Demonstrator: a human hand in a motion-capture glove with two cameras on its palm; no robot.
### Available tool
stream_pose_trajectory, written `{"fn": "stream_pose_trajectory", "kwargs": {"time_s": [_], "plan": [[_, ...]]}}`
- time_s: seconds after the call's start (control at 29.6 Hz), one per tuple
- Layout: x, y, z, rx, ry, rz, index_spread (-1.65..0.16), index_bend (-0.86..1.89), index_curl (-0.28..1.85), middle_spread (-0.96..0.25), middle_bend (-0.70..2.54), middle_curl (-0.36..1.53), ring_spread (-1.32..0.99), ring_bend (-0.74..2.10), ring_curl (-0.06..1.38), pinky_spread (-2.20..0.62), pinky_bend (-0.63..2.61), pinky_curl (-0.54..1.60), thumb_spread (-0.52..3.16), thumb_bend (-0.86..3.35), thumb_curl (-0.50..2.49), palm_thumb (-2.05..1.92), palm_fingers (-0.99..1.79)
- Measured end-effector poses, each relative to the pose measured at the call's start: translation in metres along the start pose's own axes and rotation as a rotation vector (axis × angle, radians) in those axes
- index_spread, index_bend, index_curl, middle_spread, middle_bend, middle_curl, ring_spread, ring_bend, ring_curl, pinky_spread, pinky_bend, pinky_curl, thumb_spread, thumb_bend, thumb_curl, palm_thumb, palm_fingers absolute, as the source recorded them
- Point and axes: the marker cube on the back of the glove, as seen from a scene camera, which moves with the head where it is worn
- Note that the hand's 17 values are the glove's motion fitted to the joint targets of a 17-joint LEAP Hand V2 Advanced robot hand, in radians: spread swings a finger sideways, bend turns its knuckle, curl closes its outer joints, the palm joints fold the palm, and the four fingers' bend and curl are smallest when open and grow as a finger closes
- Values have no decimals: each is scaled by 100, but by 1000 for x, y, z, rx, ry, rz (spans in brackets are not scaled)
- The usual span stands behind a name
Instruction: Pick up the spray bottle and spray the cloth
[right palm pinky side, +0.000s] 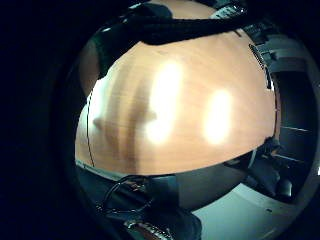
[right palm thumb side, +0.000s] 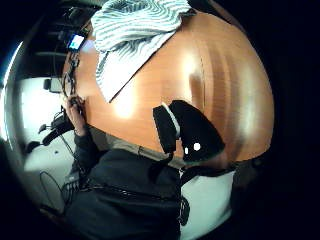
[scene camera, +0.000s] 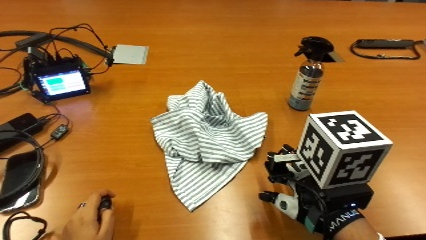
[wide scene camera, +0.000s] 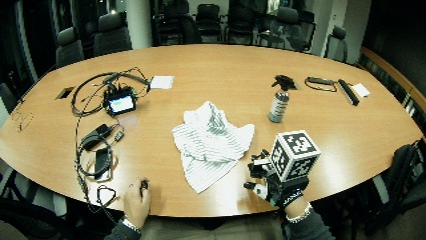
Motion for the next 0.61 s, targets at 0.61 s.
{"fn": "stream_pose_trajectory", "kwargs": {"time_s": [0.61], "plan": [[-6, -7, 5, -43, -25, -16, -38, 14, 20, -1, 19, 18, 2, 26, 16, 26, 46, 24, 107, 20, 16, 45, 32]]}}
